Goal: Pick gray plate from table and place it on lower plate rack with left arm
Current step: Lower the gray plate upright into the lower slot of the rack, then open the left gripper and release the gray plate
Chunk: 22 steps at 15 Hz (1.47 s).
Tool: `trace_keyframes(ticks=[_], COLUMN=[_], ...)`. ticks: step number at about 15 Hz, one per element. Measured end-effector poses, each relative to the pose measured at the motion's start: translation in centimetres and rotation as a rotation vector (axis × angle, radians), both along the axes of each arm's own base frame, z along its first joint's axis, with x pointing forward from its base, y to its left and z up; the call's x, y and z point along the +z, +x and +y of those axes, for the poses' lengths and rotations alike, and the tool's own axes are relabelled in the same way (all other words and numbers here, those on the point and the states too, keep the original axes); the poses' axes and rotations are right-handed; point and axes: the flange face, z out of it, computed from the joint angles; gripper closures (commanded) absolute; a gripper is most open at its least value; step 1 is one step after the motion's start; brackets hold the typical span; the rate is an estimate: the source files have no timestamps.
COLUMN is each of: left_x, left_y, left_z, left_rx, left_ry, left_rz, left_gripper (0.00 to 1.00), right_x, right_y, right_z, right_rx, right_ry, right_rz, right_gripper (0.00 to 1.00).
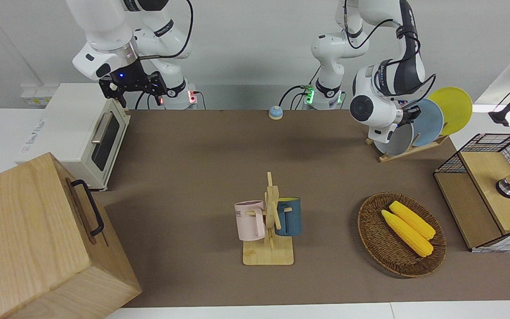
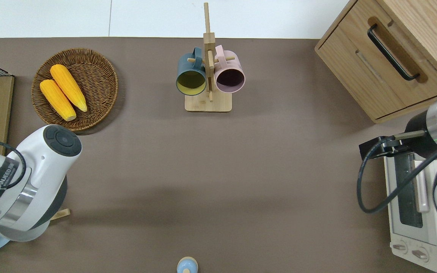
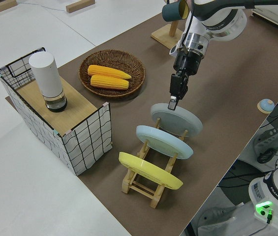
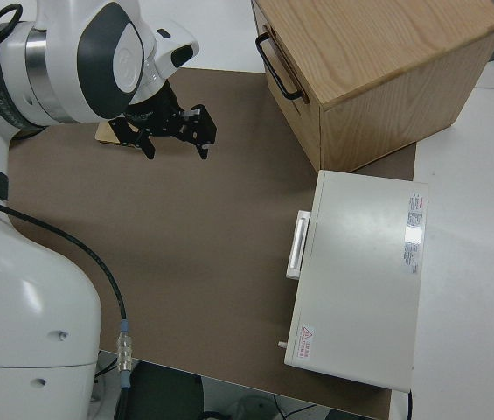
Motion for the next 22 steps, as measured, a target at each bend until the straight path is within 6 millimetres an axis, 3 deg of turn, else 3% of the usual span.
trace_keyframes(ticks=[2,4,14,17,22], left_x=[-0.2,-0.2,0.7,2.5,7.1], left_y=[0.1,0.1,0.5,1.1,2.5], left_z=[0.0,0.0,-0.4,-1.4,-3.9], left_rx=[-0.004,-0.004,0.017,0.052,0.116], left_ry=[0.007,0.007,-0.035,-0.138,-0.413], left_rz=[0.002,0.003,-0.024,-0.047,-0.108], left_gripper=[0.53,0.24,0.21,0.18,0.16], right_x=[0.0,0.0,0.0,0.0,0.0], right_y=[0.0,0.0,0.0,0.0,0.0], right_z=[0.0,0.0,0.0,0.0,0.0], right_rx=[0.0,0.0,0.0,0.0,0.0], right_ry=[0.0,0.0,0.0,0.0,0.0], right_rz=[0.0,0.0,0.0,0.0,0.0], right_gripper=[0.017,0.017,0.017,0.017,0.017])
